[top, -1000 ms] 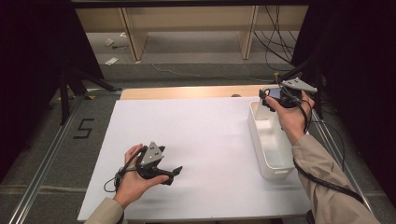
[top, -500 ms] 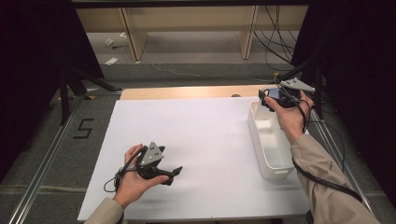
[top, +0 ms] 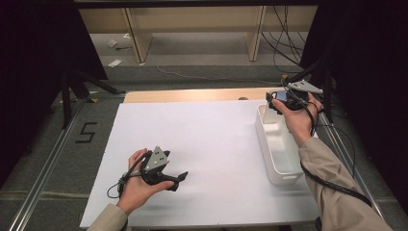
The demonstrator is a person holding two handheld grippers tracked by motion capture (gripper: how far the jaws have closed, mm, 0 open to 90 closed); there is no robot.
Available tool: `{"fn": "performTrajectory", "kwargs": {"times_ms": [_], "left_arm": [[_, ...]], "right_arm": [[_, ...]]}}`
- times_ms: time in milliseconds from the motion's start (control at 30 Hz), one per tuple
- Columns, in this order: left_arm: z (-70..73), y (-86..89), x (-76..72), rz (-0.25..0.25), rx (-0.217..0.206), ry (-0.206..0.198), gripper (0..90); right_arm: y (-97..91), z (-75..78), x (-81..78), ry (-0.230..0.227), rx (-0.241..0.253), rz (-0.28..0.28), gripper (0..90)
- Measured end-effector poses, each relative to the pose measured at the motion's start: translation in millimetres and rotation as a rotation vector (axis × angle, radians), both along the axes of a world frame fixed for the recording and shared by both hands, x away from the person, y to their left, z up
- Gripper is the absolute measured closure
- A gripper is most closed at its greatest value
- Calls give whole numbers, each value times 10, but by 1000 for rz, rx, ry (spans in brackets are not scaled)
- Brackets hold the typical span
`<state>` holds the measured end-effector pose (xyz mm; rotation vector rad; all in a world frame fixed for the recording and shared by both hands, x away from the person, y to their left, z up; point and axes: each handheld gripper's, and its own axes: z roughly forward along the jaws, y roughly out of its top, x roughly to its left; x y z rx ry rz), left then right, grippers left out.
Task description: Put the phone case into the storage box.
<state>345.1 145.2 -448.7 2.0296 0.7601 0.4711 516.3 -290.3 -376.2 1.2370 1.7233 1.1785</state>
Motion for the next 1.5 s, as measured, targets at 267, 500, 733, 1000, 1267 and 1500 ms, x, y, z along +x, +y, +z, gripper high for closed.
{"fn": "performTrajectory", "kwargs": {"times_ms": [267, 500, 733, 1000, 1267, 1500], "left_arm": [[-3, 0, 1, -1, 2, 1, 52], [-7, 1, 2, 4, 0, 2, 53], [-10, 1, 5, 5, 1, 3, 53], [-11, 0, 7, 4, 1, 3, 53], [-11, 0, 7, 3, 0, 3, 54], [-14, -2, 8, 2, 0, 5, 54]], "right_arm": [[17, 2, 14, 2, -1, 0, 179], [29, -6, 34, 7, -12, -2, 179], [56, -32, 61, 16, -25, 2, 179], [68, -55, 94, 22, -28, 1, 179], [87, -87, 127, 32, -33, 1, 179], [91, -107, 150, 35, -37, -1, 179]]}}
